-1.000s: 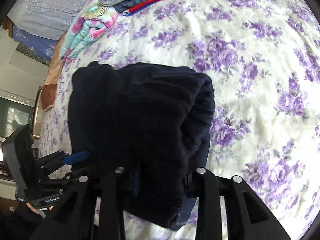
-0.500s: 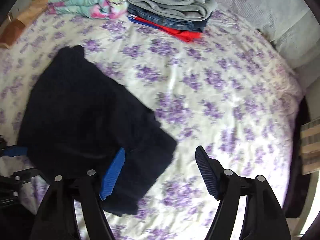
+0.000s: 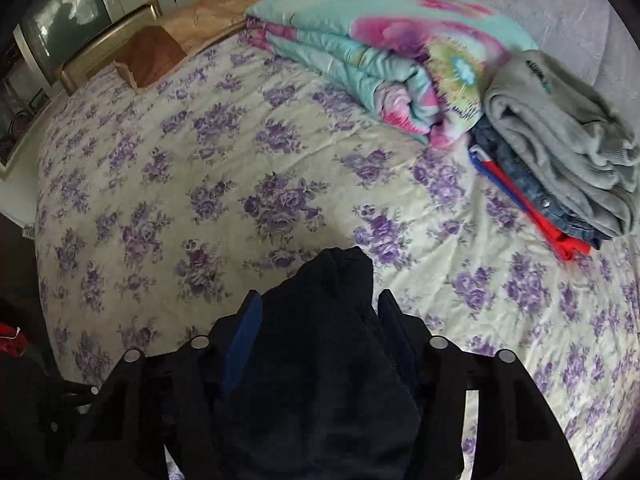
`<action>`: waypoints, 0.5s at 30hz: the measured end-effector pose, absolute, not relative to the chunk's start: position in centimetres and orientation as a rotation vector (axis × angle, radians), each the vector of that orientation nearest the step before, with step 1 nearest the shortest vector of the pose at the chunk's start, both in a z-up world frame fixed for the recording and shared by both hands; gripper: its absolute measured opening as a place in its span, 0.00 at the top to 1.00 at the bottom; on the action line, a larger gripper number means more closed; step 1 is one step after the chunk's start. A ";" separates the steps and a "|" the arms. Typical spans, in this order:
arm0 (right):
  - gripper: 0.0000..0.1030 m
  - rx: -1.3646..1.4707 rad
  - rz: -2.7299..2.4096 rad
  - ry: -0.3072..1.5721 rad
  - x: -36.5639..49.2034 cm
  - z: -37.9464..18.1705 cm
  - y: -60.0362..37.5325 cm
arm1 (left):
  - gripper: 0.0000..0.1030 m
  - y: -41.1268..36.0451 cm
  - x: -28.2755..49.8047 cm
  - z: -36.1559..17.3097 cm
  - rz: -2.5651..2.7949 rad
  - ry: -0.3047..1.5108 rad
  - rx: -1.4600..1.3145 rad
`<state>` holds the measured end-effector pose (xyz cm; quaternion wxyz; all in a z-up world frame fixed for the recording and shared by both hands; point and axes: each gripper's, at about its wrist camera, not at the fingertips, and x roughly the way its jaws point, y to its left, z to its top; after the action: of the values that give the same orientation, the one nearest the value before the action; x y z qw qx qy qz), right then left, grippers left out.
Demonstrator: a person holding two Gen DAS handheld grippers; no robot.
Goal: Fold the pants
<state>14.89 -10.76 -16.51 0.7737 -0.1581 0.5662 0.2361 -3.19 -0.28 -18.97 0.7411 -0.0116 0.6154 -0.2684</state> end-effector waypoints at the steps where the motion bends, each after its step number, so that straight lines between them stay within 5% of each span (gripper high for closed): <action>1: 0.89 -0.309 0.535 1.283 15.3 -17.3 -10.5 | 0.56 -0.5 -3.1 -19.0 -0.587 1.349 -0.024; 10: 0.88 -0.238 0.396 1.261 15.9 -20.5 -10.7 | 0.57 -2.9 -3.1 -19.7 -0.552 1.342 0.038; 13: 0.64 -0.232 0.369 1.216 15.5 -18.1 -12.4 | 0.56 -2.6 -2.8 -19.7 -0.563 1.355 0.000; 15: 0.61 -0.216 0.318 1.143 14.7 -14.9 -14.5 | 0.56 -2.2 -2.6 -19.1 -0.577 1.361 -0.032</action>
<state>14.68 -14.52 -14.92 0.8236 -0.1013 0.5377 0.1495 -2.58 -2.24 -19.10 0.7389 -0.0145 0.6202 -0.2628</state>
